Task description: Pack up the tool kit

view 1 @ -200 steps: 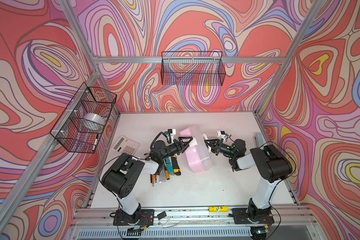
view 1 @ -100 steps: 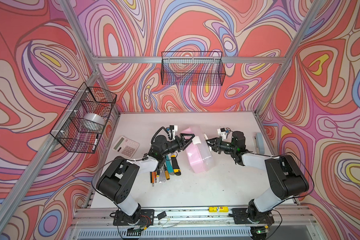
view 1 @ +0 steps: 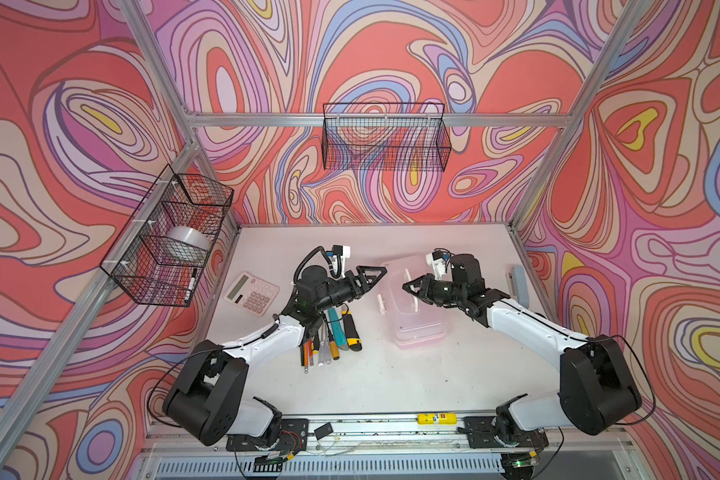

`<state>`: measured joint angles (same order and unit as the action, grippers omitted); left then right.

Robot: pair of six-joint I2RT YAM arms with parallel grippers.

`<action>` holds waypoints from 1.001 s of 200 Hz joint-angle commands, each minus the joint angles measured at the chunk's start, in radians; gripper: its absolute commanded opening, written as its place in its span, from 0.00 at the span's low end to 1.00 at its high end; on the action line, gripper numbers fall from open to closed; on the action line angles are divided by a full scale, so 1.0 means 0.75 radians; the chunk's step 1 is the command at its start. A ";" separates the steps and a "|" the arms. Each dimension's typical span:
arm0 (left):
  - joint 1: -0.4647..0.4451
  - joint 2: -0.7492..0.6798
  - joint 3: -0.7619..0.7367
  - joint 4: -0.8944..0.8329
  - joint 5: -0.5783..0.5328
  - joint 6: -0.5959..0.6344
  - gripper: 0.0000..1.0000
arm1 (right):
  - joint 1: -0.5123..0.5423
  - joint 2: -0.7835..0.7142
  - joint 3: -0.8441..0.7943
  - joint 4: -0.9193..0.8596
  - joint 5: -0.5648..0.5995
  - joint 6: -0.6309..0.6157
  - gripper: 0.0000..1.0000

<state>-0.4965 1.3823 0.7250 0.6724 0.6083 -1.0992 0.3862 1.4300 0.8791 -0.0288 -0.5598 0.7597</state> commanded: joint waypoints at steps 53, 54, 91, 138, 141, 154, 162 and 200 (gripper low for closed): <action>-0.004 -0.123 0.001 -0.333 -0.097 0.185 0.82 | 0.033 0.018 0.006 0.082 -0.031 0.056 0.00; -0.005 -0.123 0.001 -0.334 -0.098 0.186 0.82 | 0.033 0.018 0.005 0.085 -0.034 0.060 0.00; -0.031 -0.067 -0.010 -0.324 -0.126 0.201 0.83 | 0.027 0.023 -0.012 0.152 -0.077 0.113 0.00; -0.052 0.061 -0.010 -0.270 -0.135 0.186 0.82 | -0.015 0.006 -0.040 0.166 -0.095 0.135 0.00; -0.053 0.066 -0.012 -0.264 -0.135 0.183 0.82 | -0.022 0.003 -0.044 0.171 -0.101 0.141 0.00; -0.052 0.078 -0.023 -0.248 -0.136 0.177 0.82 | -0.053 -0.008 -0.071 0.205 -0.126 0.171 0.00; -0.053 0.080 -0.029 -0.246 -0.141 0.178 0.82 | -0.072 -0.013 -0.089 0.223 -0.138 0.190 0.00; -0.054 0.075 -0.044 -0.282 -0.166 0.207 0.83 | -0.134 -0.028 -0.129 0.270 -0.184 0.229 0.00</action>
<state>-0.5316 1.4326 0.7143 0.4828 0.4995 -0.9607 0.3099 1.4311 0.8066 0.1402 -0.6575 0.8841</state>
